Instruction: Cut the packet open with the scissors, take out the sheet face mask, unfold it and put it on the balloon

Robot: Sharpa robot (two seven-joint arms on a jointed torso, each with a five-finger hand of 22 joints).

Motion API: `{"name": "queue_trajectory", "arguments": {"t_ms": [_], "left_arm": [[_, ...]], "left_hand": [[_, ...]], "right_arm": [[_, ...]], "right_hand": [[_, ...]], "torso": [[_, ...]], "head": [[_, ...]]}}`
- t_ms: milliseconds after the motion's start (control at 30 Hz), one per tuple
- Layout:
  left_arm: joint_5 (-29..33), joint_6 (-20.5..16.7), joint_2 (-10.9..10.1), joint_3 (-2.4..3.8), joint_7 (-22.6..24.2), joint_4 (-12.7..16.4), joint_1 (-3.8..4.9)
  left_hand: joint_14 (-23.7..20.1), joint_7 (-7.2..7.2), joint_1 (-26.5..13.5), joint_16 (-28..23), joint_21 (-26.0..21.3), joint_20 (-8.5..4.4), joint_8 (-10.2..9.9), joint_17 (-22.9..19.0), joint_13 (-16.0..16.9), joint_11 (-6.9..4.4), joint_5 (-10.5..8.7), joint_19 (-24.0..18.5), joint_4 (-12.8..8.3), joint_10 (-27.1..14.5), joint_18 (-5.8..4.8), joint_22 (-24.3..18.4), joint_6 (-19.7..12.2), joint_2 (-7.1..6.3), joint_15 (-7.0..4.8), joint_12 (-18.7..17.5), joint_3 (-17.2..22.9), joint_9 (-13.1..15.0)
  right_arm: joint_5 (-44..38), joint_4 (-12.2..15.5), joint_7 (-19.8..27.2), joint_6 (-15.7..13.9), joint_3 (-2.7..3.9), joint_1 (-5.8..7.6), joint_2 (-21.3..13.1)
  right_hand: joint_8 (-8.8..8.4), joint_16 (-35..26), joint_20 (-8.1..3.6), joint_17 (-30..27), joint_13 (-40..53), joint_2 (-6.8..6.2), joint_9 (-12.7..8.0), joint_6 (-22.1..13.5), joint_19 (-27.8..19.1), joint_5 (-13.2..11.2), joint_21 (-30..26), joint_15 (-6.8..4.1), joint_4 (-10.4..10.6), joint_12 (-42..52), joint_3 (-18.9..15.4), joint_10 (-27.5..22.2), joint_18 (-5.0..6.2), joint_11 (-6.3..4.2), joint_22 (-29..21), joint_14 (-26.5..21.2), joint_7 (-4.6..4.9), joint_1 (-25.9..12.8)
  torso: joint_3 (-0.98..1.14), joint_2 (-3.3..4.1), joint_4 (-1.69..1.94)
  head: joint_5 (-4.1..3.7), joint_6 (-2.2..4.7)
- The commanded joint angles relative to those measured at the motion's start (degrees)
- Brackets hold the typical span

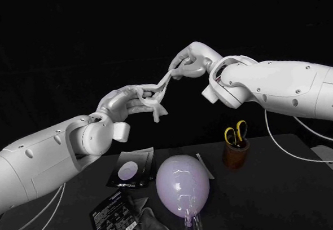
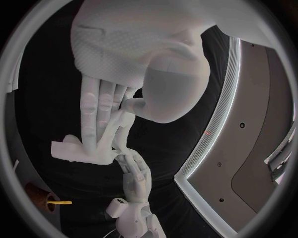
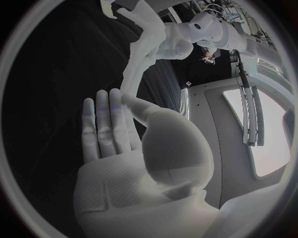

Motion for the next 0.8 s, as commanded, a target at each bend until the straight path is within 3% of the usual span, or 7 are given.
{"name": "queue_trajectory", "arguments": {"t_ms": [33, 133, 200, 267, 433, 567, 800], "left_arm": [[-1.4, -4.5, 0.0, 0.08, 2.3, 0.0, 0.06], [-2.1, -6.0, -0.1, 0.07, 3.0, 0.1, 0.06], [-2.5, -6.6, -0.2, 0.06, 3.3, 0.1, 0.06], [-2.7, -6.9, -0.3, 0.06, 3.4, 0.0, 0.06], [-2.9, -6.6, -0.5, 0.05, 3.5, 0.0, 0.06], [-3.6, -6.4, -0.7, 0.04, 3.2, 0.1, 0.05], [-6.2, -7.5, -0.6, 0.03, 2.6, -0.1, 0.06]], "left_hand": [[-4.3, 6.29, 1.4, -0.6, -1.4, 0.42, -2.7, 0.5, -0.6, 0.57, -0.22, -5.5, -1.7, 1.8, -1.88, -0.3, 3.0, -0.69, 0.68, 0.0, -2.0, -3.2], [-9.6, 6.29, 2.9, -1.0, -2.6, 0.74, -5.4, 0.7, -1.3, 0.71, -0.24, -11.4, -3.2, 3.3, -3.19, -0.4, 6.9, -1.07, 2.07, -0.4, -4.5, -6.5], [-14.1, 5.98, 4.4, 0.7, -2.3, 1.19, -9.5, 1.7, -1.8, 0.73, -0.35, -15.4, -4.0, 4.2, -4.54, 0.3, 11.1, -1.32, 2.76, -1.3, -8.2, -10.8], [-16.0, 5.84, 5.2, 2.4, -2.3, 1.56, -11.4, 2.4, -1.8, 0.65, -0.34, -17.8, -4.1, 4.7, -5.25, 0.6, 12.9, -1.26, 2.89, -1.9, -9.5, -12.8], [-15.9, 5.72, 6.4, 5.2, 1.2, 0.66, -13.1, 3.0, -1.8, 0.53, -0.38, -16.1, -4.3, 5.0, -4.21, 2.8, 14.1, -0.93, 2.49, -3.0, -11.2, -14.9], [-7.4, 4.78, 7.3, 9.7, 8.1, -0.9, -14.3, 3.9, -1.8, -0.55, -0.29, -11.8, -4.2, 5.7, -2.6, 6.8, 15.3, -0.91, 0.17, -4.1, -13.2, -16.6], [-11.2, 4.38, 8.1, 11.4, 13.9, -1.0, -17.0, 4.5, -1.8, -0.55, -0.35, -18.3, -4.1, 6.8, -3.85, 11.6, 19.1, -2.19, 0.78, -5.7, -14.8, -19.5]], "right_arm": [[-1.3, 0.5, -0.7, 2.4, 0.03, 0.1, -0.3], [-1.3, 1.2, -1.1, 2.9, 0.01, 0.11, -0.9], [-1.2, 1.6, -1.3, 3.0, -0.01, 0.11, -1.3], [-1.2, 1.7, -1.3, 2.9, -0.02, 0.12, -1.5], [-1.1, 1.4, -1.4, 2.6, -0.1, 0.1, -1.6], [-0.9, 1.4, -1.2, 1.9, -0.15, 0.08, -1.8], [2.8, 2.9, 0.3, 1.0, -0.16, 0.07, -2.8]], "right_hand": [[0.32, -0.3, -0.01, 0.1, 0.0, 0.09, 1.0, 0.2, -0.4, 0.3, 0.1, 0.24, 0.1, -0.3, 0.3, -0.2, 0.65, -0.37, 0.1, 0.1, -0.04, 0.6], [0.32, -0.3, 0.0, 0.1, 0.0, 0.08, 1.0, 0.2, -0.4, 0.3, 0.1, 0.25, 0.1, -0.3, 0.2, -0.2, 0.65, -0.36, 0.1, 0.0, -0.03, 0.6], [0.32, -0.3, 0.0, 0.1, 0.0, 0.08, 1.0, 0.2, -0.4, 0.3, 0.1, 0.25, 0.1, -0.3, 0.2, -0.2, 0.65, -0.36, 0.1, 0.0, -0.03, 0.6], [0.32, -0.3, 0.0, 0.1, 0.0, 0.08, 1.0, 0.2, -0.4, 0.3, 0.1, 0.25, 0.1, -0.3, 0.2, -0.2, 0.65, -0.36, 0.1, 0.0, -0.03, 0.6], [0.32, -0.3, 0.0, 0.1, 0.0, 0.08, 1.0, 0.2, -0.4, 0.3, 0.1, 0.25, 0.1, -0.3, 0.2, -0.2, 0.65, -0.36, 0.1, 0.0, -0.03, 0.6], [0.32, -0.3, 0.0, 0.1, 0.0, 0.07, 1.0, 0.2, -0.4, 0.3, 0.1, 0.27, 0.1, -0.3, 0.2, -0.2, 0.65, -0.35, 0.1, 0.0, -0.02, 0.6], [0.32, -0.4, 0.01, 0.1, 0.0, 0.09, 1.0, 0.2, -0.4, 0.3, 0.1, 0.29, 0.1, -0.3, 0.2, -0.2, 0.66, -0.34, 0.1, 0.1, -0.01, 0.7]], "torso": [[0.01, -0.03, 0.06], [-0.02, -0.04, 0.08], [-0.03, 0.01, 0.06], [-0.02, 0.03, 0.0], [-0.02, 0.01, 0.11], [0.01, 0.06, 0.04], [0.0, 0.04, 0.03]], "head": [[0.0, -0.03], [0.03, 0.01], [-0.08, 0.05], [-0.1, 0.09], [-0.26, 0.04], [-0.18, -0.17], [-0.13, -0.62]]}}
